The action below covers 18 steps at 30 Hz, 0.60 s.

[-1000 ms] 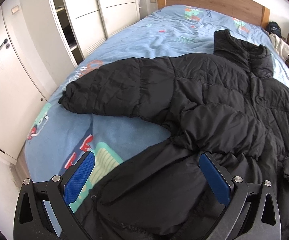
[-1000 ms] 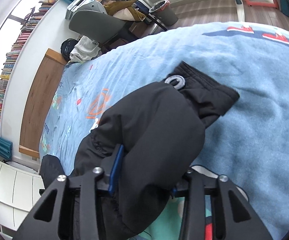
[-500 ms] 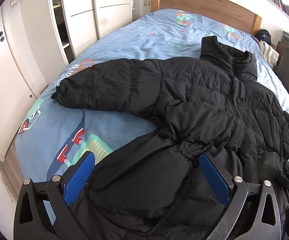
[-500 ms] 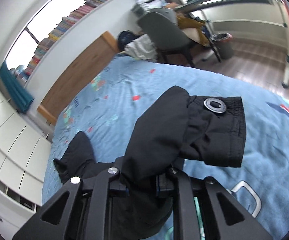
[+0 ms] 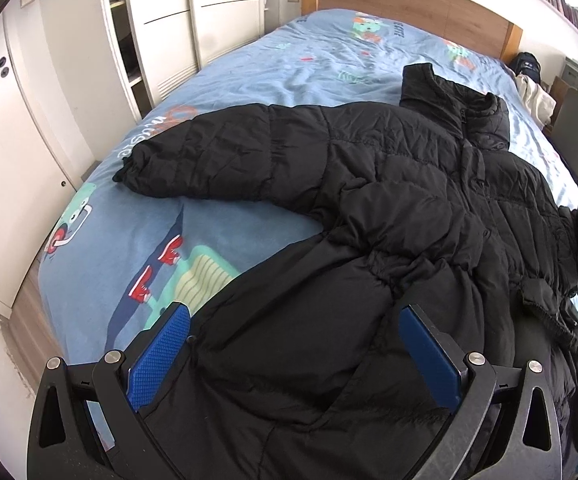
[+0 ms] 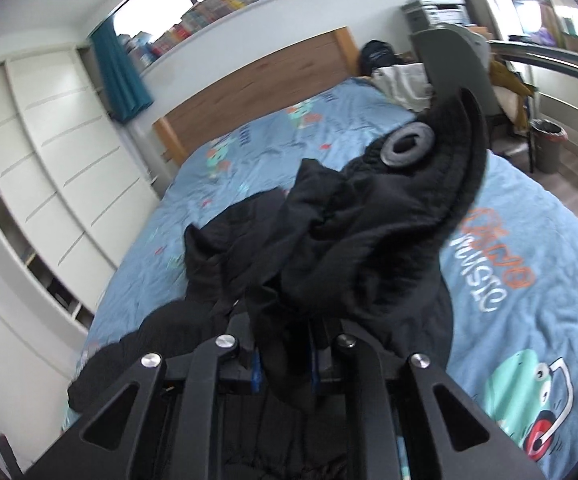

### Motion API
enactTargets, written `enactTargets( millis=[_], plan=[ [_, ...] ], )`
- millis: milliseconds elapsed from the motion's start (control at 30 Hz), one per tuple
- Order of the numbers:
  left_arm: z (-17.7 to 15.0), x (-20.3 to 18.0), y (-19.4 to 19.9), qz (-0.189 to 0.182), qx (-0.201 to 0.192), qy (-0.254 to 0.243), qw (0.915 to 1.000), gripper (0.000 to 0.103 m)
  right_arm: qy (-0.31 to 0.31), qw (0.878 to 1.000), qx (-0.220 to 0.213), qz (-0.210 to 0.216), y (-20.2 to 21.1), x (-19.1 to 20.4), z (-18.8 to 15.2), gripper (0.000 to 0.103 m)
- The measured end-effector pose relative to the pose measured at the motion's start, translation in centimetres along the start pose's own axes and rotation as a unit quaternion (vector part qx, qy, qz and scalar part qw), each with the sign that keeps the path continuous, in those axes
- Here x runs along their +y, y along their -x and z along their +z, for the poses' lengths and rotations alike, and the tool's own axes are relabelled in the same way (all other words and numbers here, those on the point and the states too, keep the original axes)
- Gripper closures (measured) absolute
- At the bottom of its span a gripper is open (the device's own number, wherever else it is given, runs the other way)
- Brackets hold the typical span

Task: Fold large clothes
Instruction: 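Grasp the coat sleeve cuff with the right gripper and lift it, then carry the sleeve across the coat body and release it with the right gripper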

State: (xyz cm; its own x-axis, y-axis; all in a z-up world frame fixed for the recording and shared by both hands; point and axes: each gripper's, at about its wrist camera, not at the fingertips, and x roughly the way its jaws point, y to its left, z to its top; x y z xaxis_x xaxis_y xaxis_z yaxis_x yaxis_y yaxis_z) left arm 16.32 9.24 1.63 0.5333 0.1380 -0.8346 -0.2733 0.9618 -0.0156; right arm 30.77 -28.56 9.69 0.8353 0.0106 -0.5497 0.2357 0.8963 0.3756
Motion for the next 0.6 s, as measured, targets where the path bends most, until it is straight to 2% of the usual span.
enactTargets(
  millis=[200, 333, 500, 600],
  plan=[
    [-0.2, 1.4, 0.5, 0.010, 0.001, 0.017, 0.9998, 0.001, 0.057, 0.997, 0.053, 0.030, -1.9, 5.7, -5.1, 0.087],
    [-0.3, 1.9, 0.7, 0.015, -0.003, 0.026, 0.9995, 0.001, 0.079, 0.993, 0.082, 0.035, -3.0, 7.5, -7.9, 0.087],
    [-0.6, 1.2, 1.8, 0.021, -0.027, 0.001, 0.9994, 0.001, 0.113, 0.986, 0.118, 0.032, -4.8, 10.2, -11.2, 0.087],
    [-0.5, 0.8, 2.1, 0.021, -0.028, -0.009, 0.9994, 0.001, 0.127, 0.982, 0.138, 0.033, -5.5, 11.2, -12.7, 0.087]
  ],
)
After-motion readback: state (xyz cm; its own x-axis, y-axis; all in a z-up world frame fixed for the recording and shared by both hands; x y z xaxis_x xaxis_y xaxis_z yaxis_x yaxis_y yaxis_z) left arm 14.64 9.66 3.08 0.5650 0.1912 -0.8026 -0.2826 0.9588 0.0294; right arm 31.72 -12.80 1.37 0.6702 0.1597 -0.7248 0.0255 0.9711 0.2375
